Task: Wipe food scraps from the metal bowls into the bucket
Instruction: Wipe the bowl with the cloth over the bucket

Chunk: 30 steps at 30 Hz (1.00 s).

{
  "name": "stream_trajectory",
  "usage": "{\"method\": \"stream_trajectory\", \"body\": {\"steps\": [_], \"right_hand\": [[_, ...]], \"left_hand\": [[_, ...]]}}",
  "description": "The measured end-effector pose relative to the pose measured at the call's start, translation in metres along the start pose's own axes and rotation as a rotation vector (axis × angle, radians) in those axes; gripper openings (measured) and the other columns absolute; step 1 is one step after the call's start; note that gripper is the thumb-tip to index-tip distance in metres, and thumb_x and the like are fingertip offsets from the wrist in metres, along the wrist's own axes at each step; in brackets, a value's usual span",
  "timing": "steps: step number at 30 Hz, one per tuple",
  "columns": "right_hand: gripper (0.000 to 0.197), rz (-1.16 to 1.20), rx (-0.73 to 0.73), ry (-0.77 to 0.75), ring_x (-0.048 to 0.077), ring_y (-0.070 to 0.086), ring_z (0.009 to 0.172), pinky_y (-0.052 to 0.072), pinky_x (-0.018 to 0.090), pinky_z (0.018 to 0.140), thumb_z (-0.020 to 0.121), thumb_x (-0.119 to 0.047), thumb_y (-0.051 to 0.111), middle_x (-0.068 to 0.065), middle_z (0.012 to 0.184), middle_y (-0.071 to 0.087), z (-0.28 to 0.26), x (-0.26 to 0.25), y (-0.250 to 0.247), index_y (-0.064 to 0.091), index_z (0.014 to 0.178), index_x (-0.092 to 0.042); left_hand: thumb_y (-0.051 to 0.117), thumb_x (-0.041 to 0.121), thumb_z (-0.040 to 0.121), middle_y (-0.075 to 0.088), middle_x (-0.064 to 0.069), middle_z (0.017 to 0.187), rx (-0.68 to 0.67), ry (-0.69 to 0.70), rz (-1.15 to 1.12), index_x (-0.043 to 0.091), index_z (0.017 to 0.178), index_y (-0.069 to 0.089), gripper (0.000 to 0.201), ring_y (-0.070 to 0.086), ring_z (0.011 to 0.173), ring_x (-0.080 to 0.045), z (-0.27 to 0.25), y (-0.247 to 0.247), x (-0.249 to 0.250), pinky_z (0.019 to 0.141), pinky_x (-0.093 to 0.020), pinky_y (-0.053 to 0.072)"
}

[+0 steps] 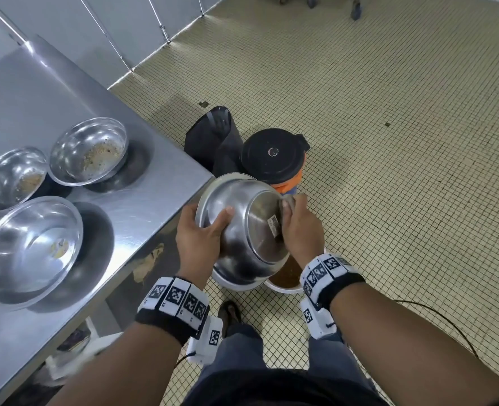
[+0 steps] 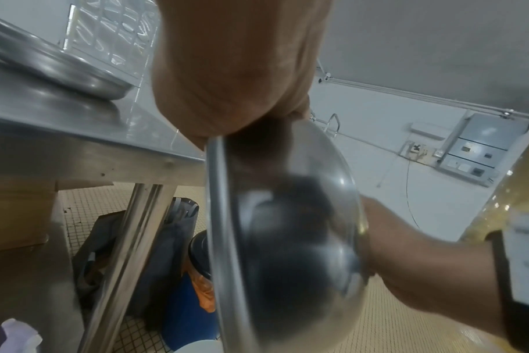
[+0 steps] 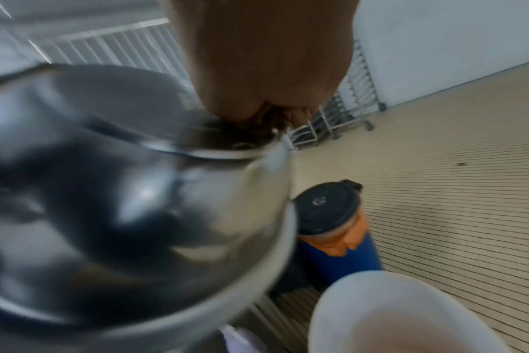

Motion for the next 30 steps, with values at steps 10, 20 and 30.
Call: {"method": "stream_trajectory", "body": {"steps": [10, 20, 30], "right_hand": [[0.022, 0.240, 0.006, -0.213, 0.008, 0.058, 0.062, 0.041, 0.021, 0.053, 0.107, -0.045, 0.038, -0.012, 0.075, 0.059, -0.008, -0.046, -0.008, 0.045, 0.112, -0.024], [0.022, -0.006, -0.064, 0.177, 0.022, 0.059, 0.059, 0.045, 0.036, 0.055, 0.110, -0.042, 0.031, -0.005, 0.067, 0.055, 0.006, 0.015, -0.008, 0.038, 0.105, -0.022], [0.029, 0.066, 0.069, -0.138, 0.015, 0.057, 0.055, 0.043, 0.031, 0.046, 0.109, -0.044, 0.038, -0.011, 0.069, 0.054, 0.013, -0.044, -0.012, 0.049, 0.111, -0.017]], "left_hand": [[0.083, 0.045, 0.082, 0.069, 0.009, 0.093, 0.007, -0.009, 0.014, 0.036, 0.087, 0.053, 0.032, 0.069, 0.089, -0.015, -0.002, -0.001, -0.007, 0.083, -0.039, 0.057], [0.082, 0.047, 0.082, 0.068, 0.004, 0.090, 0.011, 0.036, 0.051, 0.030, 0.090, 0.053, 0.035, 0.068, 0.084, -0.016, -0.004, -0.006, -0.001, 0.071, -0.033, 0.055], [0.086, 0.049, 0.075, 0.069, 0.009, 0.094, -0.073, 0.111, 0.153, 0.029, 0.103, 0.058, 0.044, 0.068, 0.086, -0.010, -0.010, -0.001, -0.005, 0.070, -0.026, 0.057]]}}
Point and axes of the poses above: each hand's wrist, its own z-axis towards the middle knuckle, its own y-axis out of the palm, x = y × z, the point moved 2 cm from there along z, towards the middle knuckle
